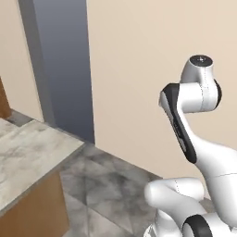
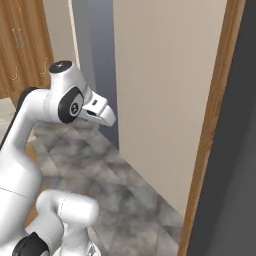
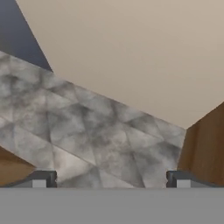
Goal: Retrieve the tupperware and aluminum foil from the cabinet and place them on the dining counter near the plate with carrot and cucumber to prepare for storing leftovers.
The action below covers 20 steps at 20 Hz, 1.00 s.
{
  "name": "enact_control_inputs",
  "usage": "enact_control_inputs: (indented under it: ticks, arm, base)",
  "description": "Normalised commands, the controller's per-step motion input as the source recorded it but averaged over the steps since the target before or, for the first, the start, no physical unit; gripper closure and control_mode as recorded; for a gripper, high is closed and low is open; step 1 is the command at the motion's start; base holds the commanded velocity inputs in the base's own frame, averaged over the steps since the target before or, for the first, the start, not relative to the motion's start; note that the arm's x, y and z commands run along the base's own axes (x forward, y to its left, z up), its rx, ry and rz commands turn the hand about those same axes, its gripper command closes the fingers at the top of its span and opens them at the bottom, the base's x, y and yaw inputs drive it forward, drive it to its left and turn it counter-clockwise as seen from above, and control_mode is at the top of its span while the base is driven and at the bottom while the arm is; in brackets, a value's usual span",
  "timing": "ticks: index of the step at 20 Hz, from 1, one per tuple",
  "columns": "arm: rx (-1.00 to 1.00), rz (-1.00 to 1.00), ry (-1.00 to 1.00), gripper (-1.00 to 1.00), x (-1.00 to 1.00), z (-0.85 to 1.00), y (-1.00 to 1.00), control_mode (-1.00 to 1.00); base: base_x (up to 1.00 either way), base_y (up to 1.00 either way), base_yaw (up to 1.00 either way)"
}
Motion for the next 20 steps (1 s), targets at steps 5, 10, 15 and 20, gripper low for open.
enact_control_inputs:
  ticks: [5,10,15,20]
  arm:
    - [0.0,0.0,0.0,-1.0,0.0,0.0,0.0,1.0]
    - [0.0,0.0,0.0,-1.0,0.0,0.0,0.0,1.0]
    - [0.0,0.0,0.0,-1.0,0.0,0.0,0.0,1.0]
    - [0.0,0.0,0.0,-1.0,0.0,0.0,0.0,1.0]
  base:
    - [1.0,-0.03,0.22]
    - [1.0,0.01,0.37]
    - [1.0,-0.05,0.55]
    - [1.0,-0.31,0.62]
